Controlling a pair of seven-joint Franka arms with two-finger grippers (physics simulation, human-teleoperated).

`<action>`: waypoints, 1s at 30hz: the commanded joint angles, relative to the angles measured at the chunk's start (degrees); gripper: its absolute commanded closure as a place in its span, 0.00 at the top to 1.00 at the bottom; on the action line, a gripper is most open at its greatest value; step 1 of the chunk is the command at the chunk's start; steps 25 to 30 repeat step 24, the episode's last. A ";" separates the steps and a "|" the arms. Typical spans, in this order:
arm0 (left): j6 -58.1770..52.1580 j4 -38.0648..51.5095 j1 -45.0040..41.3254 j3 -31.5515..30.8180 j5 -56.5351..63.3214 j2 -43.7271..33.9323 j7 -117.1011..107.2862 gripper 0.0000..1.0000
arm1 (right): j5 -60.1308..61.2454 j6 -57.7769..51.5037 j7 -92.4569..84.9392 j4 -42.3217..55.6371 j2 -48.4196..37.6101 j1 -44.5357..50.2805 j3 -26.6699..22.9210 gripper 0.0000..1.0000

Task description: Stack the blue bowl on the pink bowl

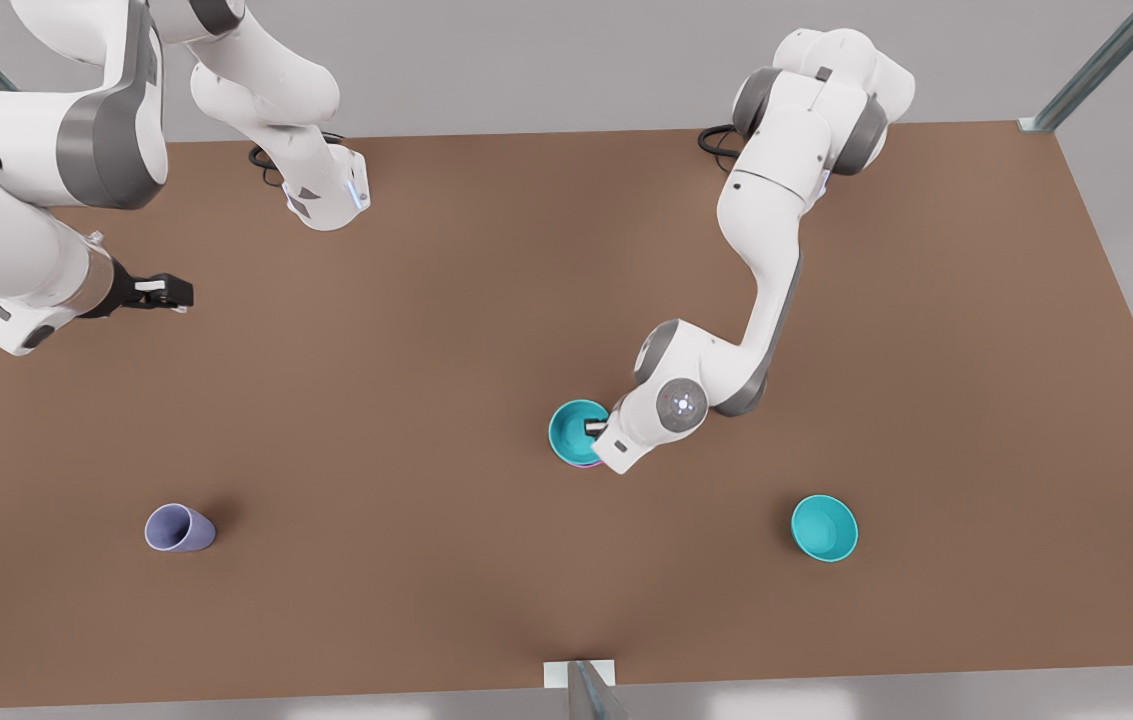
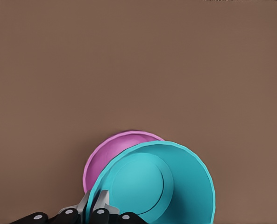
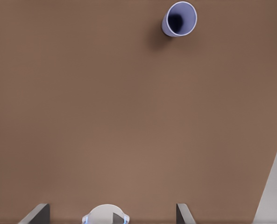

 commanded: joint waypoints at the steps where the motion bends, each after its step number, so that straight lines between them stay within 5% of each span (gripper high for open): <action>1: 1.00 0.02 0.00 0.00 0.06 0.01 -10.15 0.21 | 0.31 0.02 -0.37 0.02 -0.07 -0.01 0.08 1.00; 2: 1.00 0.02 0.09 0.00 0.06 0.01 -10.15 0.21 | 0.39 -0.06 -0.29 0.02 -0.07 -0.09 0.00 1.00; 3: 1.00 -0.07 0.09 0.00 0.06 0.01 -10.07 0.81 | 0.39 -0.06 -0.29 0.02 0.02 -0.09 0.00 1.00; 4: 0.91 -0.07 0.09 0.00 0.15 0.01 -10.07 1.00 | 0.48 -0.06 -0.37 0.02 0.02 -0.09 0.00 1.00; 8: -7.75 -1.21 -0.09 1.66 1.72 -4.11 -10.07 1.00 | 0.83 0.02 -0.29 0.02 0.11 -0.01 0.00 1.00; 10: -33.94 -0.69 0.35 14.55 3.84 -15.44 4.31 1.00 | 0.83 0.02 -0.29 0.02 0.11 -0.01 0.00 1.00; 12: -41.36 -0.07 0.26 26.97 6.46 -23.18 18.75 1.00 | 0.83 0.02 -0.29 0.02 0.11 -0.09 0.00 1.00; 13: -43.02 2.29 0.35 26.98 11.74 -24.33 20.17 1.00 | 0.83 0.02 -0.29 0.11 0.11 -0.09 0.00 1.00; 15: -43.12 1.77 7.01 19.56 12.10 -29.07 19.56 1.00 | 0.74 0.02 -0.29 0.11 0.11 -0.09 0.00 1.00; 16: -43.65 2.04 19.39 0.93 19.54 -30.39 19.29 1.00 | 0.74 0.11 -0.29 0.11 0.11 -0.09 0.00 1.00; 17: -41.81 0.82 25.64 -5.44 20.63 -33.02 19.29 1.00 | 0.74 0.20 -0.29 0.11 0.11 -0.09 0.00 1.00; 30: -40.75 -1.65 26.28 -5.36 19.49 -35.67 19.29 1.00 | 0.74 0.20 -0.29 0.11 0.02 -0.01 0.00 1.00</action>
